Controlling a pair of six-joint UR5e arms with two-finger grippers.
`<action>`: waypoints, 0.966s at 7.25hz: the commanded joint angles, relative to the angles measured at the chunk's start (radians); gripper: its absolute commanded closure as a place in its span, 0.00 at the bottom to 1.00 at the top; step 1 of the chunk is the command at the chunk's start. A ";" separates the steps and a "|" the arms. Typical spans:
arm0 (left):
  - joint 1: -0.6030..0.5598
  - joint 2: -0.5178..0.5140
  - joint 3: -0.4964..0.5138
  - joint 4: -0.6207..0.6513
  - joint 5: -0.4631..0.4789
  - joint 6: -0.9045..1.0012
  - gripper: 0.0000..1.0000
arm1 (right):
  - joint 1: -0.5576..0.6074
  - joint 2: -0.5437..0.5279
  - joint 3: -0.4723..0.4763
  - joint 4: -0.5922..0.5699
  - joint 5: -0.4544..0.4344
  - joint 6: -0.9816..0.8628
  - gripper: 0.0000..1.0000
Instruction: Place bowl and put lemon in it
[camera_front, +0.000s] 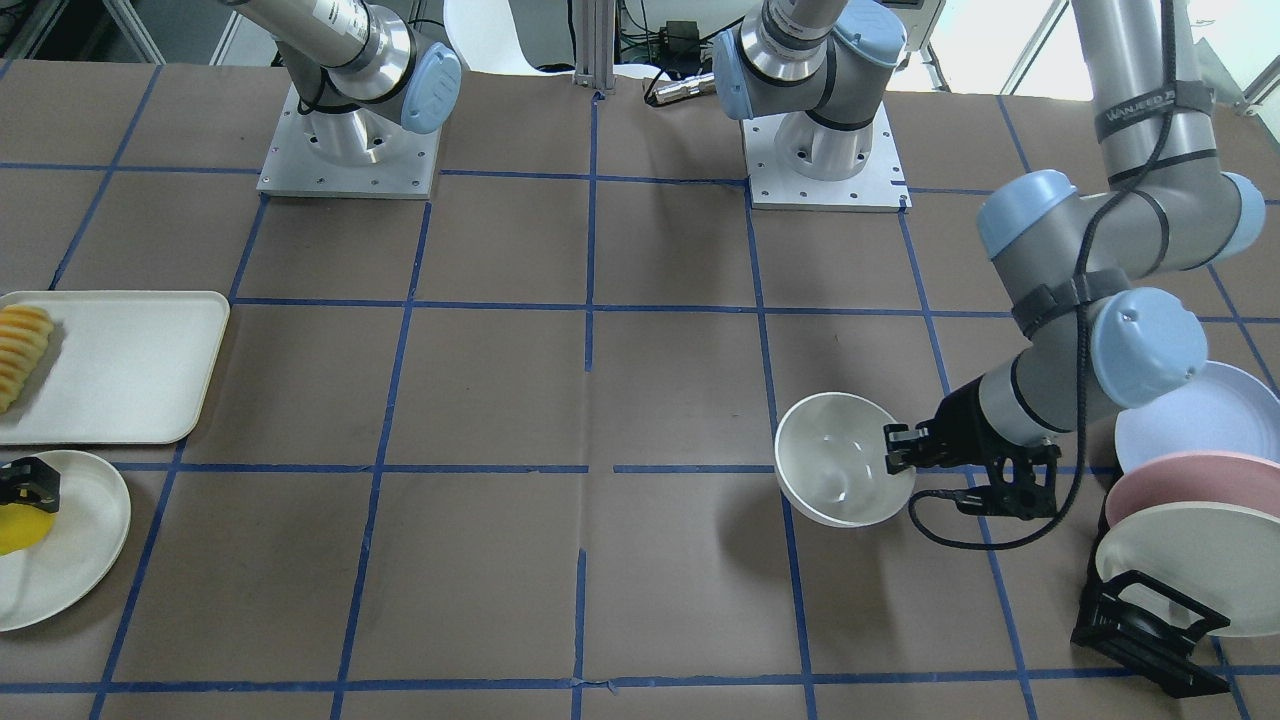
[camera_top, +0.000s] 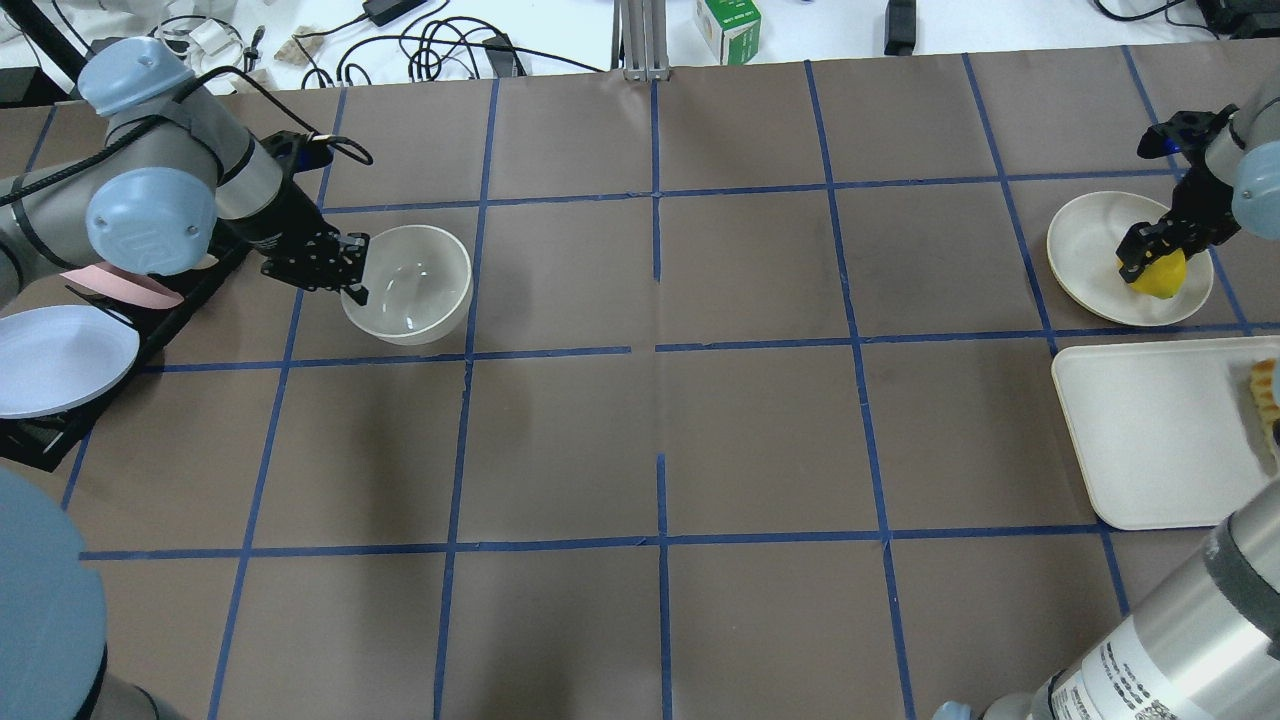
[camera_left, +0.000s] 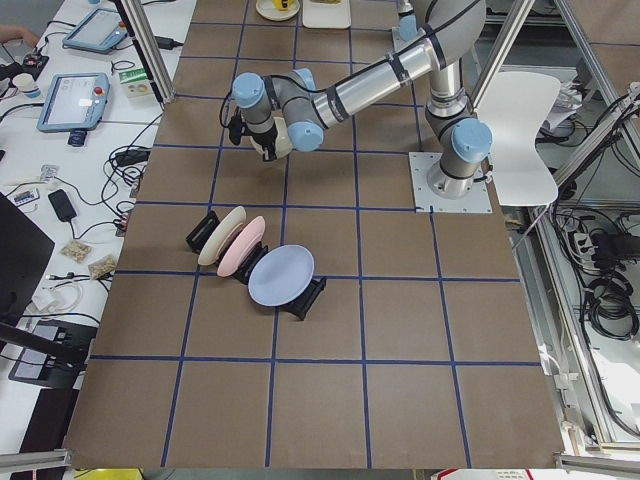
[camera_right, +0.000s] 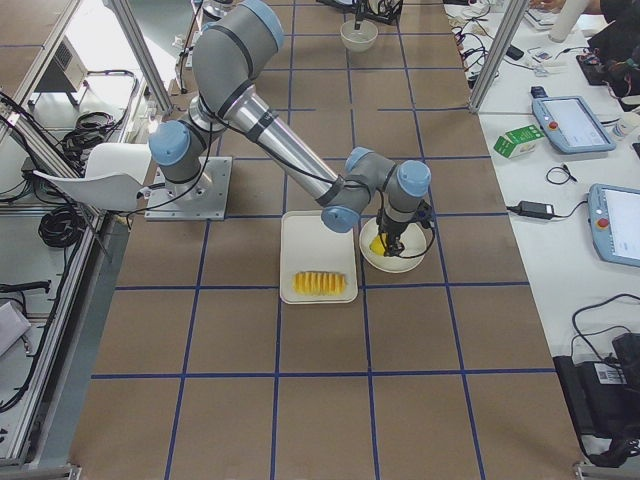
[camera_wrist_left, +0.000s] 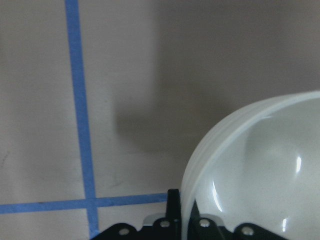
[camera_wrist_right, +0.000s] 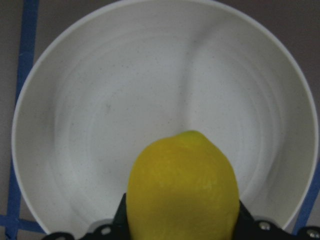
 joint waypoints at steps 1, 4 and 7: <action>-0.208 -0.008 -0.009 0.063 -0.046 -0.292 1.00 | 0.011 -0.108 -0.001 0.057 0.015 0.023 0.86; -0.378 -0.071 -0.025 0.238 -0.037 -0.403 1.00 | 0.118 -0.252 -0.001 0.209 0.013 0.189 0.86; -0.420 -0.102 -0.035 0.305 -0.032 -0.395 1.00 | 0.297 -0.323 0.003 0.295 0.015 0.441 0.86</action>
